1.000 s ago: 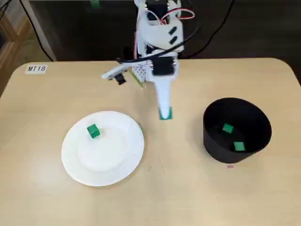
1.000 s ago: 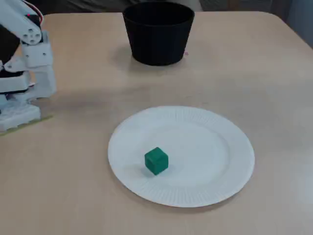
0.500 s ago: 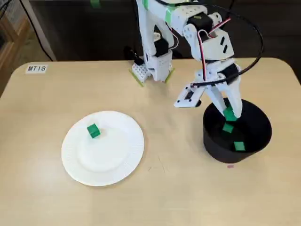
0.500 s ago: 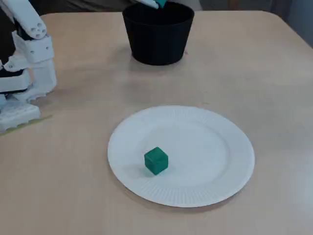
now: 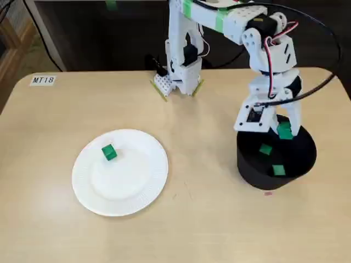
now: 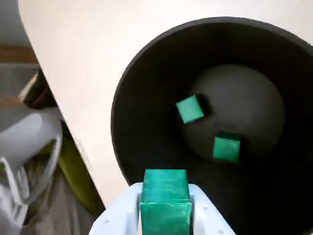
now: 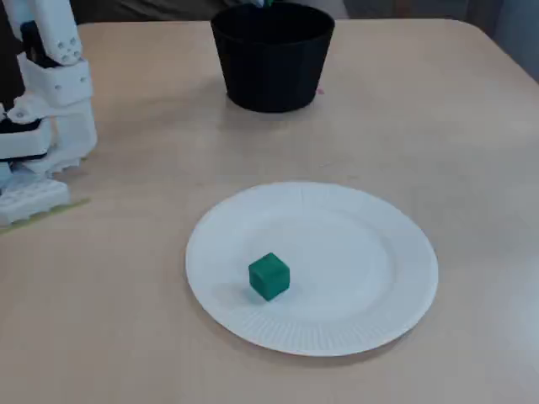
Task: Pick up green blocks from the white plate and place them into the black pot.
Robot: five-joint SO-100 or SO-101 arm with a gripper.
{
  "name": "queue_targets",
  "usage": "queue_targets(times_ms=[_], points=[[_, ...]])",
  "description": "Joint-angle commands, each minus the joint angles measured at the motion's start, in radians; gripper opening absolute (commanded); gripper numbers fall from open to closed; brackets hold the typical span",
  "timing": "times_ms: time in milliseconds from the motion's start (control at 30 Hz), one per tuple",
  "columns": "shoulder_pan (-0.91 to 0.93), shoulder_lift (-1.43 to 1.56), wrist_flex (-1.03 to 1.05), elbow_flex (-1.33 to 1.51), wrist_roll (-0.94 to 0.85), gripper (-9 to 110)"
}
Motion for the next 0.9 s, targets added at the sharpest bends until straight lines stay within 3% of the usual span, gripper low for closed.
queue_targets(times_ms=[0, 200, 333, 533, 667, 733, 767, 800, 867], points=[[-0.012, -0.052, 0.123, -0.190, -0.026, -2], [-0.012, -0.067, 0.167, -0.215, -0.017, -2], [-0.011, -0.067, 0.179, -0.209, -0.043, 30], [0.006, -0.092, 0.170, -0.213, -0.054, 40], [0.029, -0.084, 0.170, -0.213, -0.055, 39], [0.046, -0.074, 0.169, -0.215, -0.032, 21], [0.063, -0.066, 0.172, -0.215, -0.005, 3], [0.089, -0.060, 0.186, -0.215, 0.012, -2], [0.166, -0.037, 0.232, -0.215, 0.023, -2]])
